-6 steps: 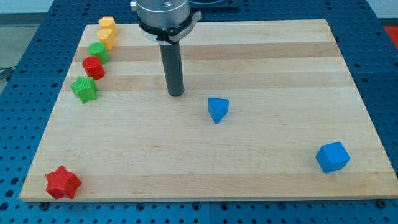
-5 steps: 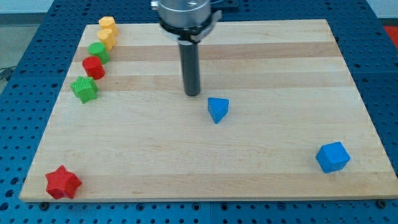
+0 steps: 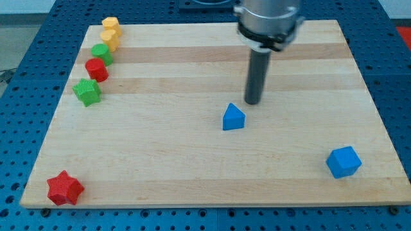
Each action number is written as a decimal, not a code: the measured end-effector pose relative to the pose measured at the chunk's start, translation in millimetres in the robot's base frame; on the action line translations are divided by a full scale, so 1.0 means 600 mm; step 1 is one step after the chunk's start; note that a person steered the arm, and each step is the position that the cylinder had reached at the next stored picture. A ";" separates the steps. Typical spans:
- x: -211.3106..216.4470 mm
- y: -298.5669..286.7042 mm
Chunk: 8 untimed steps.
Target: Put the blue triangle into the blue cube
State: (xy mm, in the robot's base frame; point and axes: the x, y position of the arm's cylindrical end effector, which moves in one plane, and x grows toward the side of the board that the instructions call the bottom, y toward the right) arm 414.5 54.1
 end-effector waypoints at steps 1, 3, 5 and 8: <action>-0.034 -0.068; 0.054 -0.160; 0.068 -0.073; 0.123 0.009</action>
State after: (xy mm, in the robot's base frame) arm 488.5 59.6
